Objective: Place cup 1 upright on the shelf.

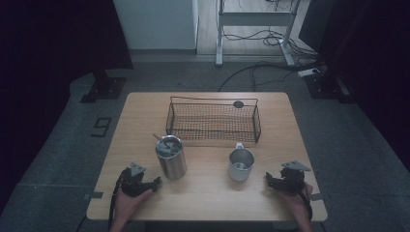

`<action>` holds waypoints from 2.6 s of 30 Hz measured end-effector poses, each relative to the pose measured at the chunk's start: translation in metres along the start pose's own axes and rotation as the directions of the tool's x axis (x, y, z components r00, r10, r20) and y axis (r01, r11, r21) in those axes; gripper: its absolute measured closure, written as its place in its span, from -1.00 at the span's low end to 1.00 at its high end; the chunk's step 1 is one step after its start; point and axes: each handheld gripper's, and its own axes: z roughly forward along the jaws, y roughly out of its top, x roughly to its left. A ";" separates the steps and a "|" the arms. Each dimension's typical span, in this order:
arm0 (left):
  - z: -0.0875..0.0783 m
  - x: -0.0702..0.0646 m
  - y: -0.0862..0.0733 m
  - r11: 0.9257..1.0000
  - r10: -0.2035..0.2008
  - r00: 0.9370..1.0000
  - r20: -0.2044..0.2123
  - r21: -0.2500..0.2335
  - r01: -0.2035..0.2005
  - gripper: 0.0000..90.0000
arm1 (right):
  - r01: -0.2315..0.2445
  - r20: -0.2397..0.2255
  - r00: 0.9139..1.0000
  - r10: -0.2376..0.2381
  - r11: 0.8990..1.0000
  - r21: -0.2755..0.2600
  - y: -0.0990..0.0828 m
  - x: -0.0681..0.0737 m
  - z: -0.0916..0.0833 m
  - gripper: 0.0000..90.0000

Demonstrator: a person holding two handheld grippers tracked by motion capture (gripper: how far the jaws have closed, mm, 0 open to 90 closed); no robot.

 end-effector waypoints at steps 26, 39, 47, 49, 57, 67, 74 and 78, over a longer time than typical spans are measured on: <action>-0.030 -0.019 0.017 0.991 0.069 0.987 0.146 -0.126 -0.051 -0.75 | -0.007 0.005 1.000 0.007 1.000 -0.002 0.000 0.000 0.000 -0.71; -0.036 -0.024 0.027 0.988 0.041 0.980 0.195 -0.152 -0.011 -0.93 | -0.006 0.001 1.000 0.006 1.000 0.000 0.000 0.000 0.000 -0.72; -0.041 -0.032 0.036 0.983 0.056 0.976 0.212 -0.181 -0.018 -0.98 | -0.005 0.002 1.000 0.005 1.000 0.001 0.000 0.000 0.000 -0.72; -0.041 -0.034 0.040 0.982 0.056 0.974 0.217 -0.188 -0.015 -1.00 | -0.006 0.001 1.000 0.006 1.000 0.000 0.000 0.000 0.000 -0.72; -0.038 -0.033 0.053 0.979 0.054 0.972 0.230 -0.203 -0.006 -1.00 | -0.006 0.002 1.000 0.006 1.000 -0.001 0.000 0.000 0.000 -0.71; -0.033 -0.037 0.066 0.974 0.069 0.971 0.229 -0.228 -0.016 -1.00 | -0.009 0.005 1.000 0.009 1.000 -0.001 0.000 0.000 0.000 -0.71; -0.027 -0.040 0.077 0.969 0.071 0.977 0.203 -0.246 -0.019 -1.00 | -0.009 0.004 1.000 0.009 1.000 0.000 0.000 0.000 0.000 -0.71; -0.024 -0.043 0.081 0.960 0.067 0.978 0.196 -0.280 -0.010 -1.00 | -0.012 0.006 1.000 0.012 1.000 0.000 0.000 0.000 0.000 -0.71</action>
